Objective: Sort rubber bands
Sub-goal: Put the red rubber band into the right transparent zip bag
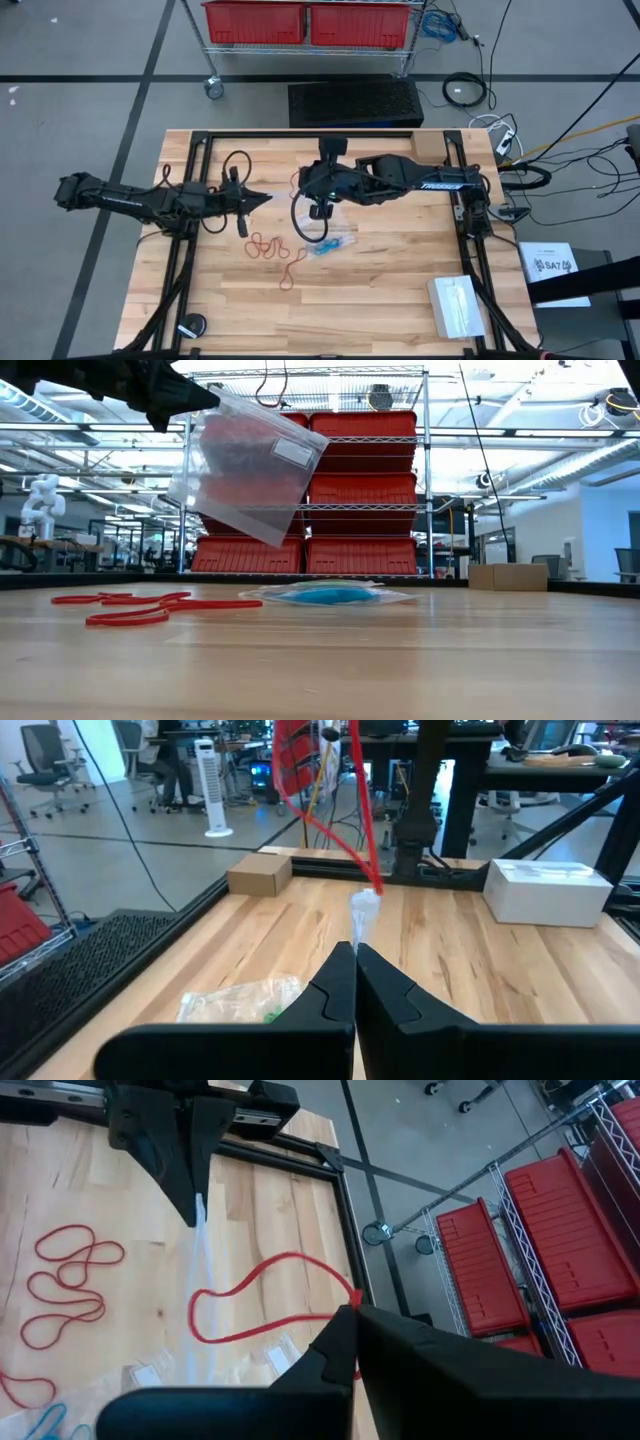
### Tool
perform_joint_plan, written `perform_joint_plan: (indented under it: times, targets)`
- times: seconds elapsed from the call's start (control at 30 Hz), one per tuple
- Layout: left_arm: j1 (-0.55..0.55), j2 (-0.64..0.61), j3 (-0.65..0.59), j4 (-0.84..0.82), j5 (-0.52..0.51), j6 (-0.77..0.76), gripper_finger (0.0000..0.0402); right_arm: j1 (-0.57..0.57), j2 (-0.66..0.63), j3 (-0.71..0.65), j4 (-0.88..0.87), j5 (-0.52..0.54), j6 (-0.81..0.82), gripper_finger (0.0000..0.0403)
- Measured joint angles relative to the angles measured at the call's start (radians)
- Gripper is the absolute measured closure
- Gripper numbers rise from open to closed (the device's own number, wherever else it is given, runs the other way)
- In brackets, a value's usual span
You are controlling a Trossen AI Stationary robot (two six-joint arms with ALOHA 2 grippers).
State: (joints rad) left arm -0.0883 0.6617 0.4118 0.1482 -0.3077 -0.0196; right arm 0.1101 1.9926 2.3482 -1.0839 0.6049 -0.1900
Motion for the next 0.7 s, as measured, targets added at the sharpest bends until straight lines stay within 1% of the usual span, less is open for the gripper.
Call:
perform_joint_plan:
  times: [0.23,0.7]
  targets:
    - [0.0,0.0,0.0,0.001,-0.001,0.0,0.0401,0.0,0.0,0.0,0.0,0.0,-0.005,0.0403]
    - [0.0,0.0,0.0,0.0,-0.054,-0.002,0.0401,0.003,0.0,0.0,-0.011,-0.003,0.012,0.0403]
